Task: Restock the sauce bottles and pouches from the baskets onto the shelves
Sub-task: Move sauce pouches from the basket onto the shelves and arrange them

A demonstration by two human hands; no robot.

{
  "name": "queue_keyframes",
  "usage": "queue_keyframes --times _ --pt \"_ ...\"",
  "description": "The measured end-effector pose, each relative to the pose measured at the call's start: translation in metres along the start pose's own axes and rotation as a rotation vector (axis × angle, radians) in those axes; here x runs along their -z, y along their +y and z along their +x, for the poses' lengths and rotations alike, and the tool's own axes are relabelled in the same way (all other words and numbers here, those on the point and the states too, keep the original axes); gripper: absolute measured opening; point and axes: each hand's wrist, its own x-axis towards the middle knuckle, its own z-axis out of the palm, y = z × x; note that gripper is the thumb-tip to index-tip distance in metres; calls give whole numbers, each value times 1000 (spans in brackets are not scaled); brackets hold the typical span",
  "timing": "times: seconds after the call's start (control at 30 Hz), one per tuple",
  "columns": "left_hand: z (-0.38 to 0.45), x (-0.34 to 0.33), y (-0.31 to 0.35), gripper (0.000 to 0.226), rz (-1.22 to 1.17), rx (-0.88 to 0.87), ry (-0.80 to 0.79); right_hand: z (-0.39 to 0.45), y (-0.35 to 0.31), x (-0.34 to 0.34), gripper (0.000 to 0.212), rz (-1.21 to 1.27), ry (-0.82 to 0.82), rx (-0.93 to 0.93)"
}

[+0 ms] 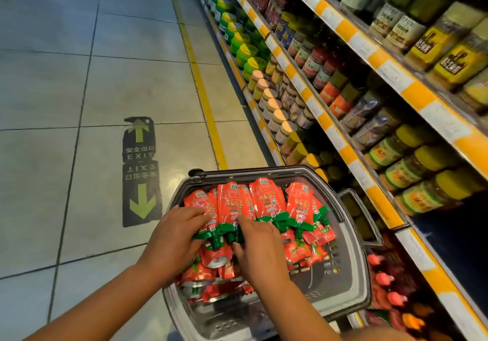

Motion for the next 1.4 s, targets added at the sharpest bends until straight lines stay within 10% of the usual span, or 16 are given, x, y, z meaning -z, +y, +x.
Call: queue_keyframes --times 0.23,0.63,1.03,1.4 --pt "-11 7 1 53 -44 -83 35 -9 -10 12 12 -75 42 -8" --pt "5 65 55 20 -685 213 278 -37 32 94 13 664 419 -312" --pt "22 87 204 44 -1148 127 25 -173 116 229 6 1023 893 -395" --pt "40 89 401 10 -1172 -116 -263 -306 179 302 12 1179 1211 -529"
